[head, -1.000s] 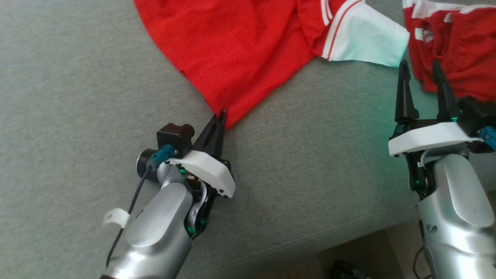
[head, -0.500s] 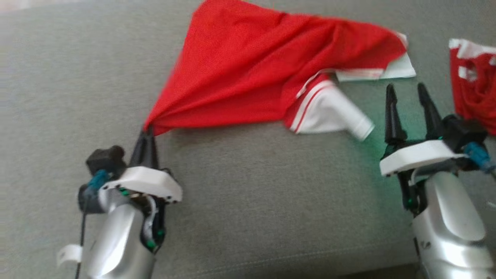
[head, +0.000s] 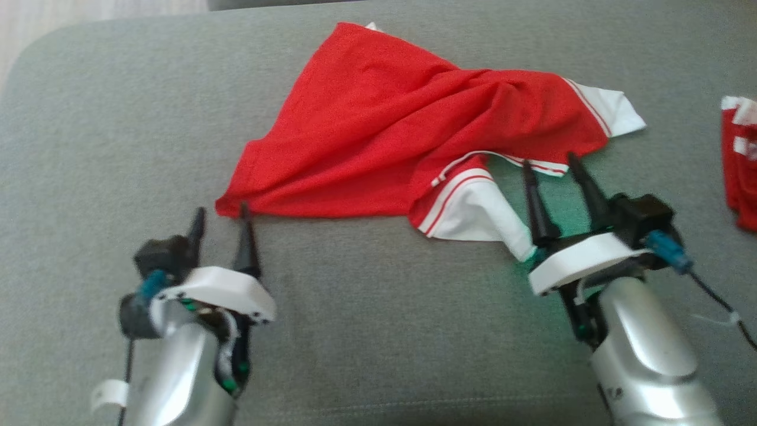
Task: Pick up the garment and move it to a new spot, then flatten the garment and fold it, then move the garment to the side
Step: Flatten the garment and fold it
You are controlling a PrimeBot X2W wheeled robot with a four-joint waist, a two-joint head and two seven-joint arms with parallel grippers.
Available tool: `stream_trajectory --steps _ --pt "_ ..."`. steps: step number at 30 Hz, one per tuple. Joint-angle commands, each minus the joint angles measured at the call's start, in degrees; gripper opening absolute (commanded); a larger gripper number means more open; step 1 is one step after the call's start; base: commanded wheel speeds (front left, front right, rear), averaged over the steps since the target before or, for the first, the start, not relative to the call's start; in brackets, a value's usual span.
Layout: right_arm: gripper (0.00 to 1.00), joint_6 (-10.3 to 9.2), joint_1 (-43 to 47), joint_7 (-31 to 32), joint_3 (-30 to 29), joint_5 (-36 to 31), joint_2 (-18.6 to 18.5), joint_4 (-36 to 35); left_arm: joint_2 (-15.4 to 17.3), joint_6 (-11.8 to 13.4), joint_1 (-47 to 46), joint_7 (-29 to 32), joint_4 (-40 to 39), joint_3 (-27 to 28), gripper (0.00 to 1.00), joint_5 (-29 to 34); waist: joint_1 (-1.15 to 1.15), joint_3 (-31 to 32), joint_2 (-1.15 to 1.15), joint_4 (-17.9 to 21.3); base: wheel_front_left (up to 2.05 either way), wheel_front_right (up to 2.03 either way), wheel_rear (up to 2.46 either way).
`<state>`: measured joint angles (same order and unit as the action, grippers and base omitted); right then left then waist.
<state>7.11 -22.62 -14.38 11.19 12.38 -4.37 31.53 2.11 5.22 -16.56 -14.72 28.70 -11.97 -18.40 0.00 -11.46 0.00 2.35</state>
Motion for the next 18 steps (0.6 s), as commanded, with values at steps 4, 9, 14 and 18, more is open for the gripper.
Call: stream_trajectory --steps 4,9,14,18 --pt "1.00 0.37 -0.4 -0.1 6.4 3.6 1.2 -1.0 0.8 1.2 2.3 -0.3 -3.1 -4.2 1.00 -2.6 0.00 -0.2 0.00 -2.8 0.00 0.00 0.00" --pt "1.00 0.37 -1.3 1.0 10.8 7.3 1.4 0.7 0.8 2.5 5.0 -0.3 -4.8 -9.0 1.00 -4.6 0.00 -0.8 0.00 -5.9 0.00 0.00 0.00" --pt "1.00 0.37 -2.5 1.7 11.8 10.3 1.5 4.3 0.8 3.0 5.4 -0.3 -6.4 -11.1 1.00 -4.2 0.00 -1.3 0.00 -8.3 0.00 0.00 0.00" --pt "1.00 0.37 -3.2 1.5 11.9 12.2 1.5 6.1 0.8 3.4 5.3 -0.3 -7.6 -11.4 1.00 -4.0 0.00 -1.7 0.00 -9.4 0.00 0.00 0.00"
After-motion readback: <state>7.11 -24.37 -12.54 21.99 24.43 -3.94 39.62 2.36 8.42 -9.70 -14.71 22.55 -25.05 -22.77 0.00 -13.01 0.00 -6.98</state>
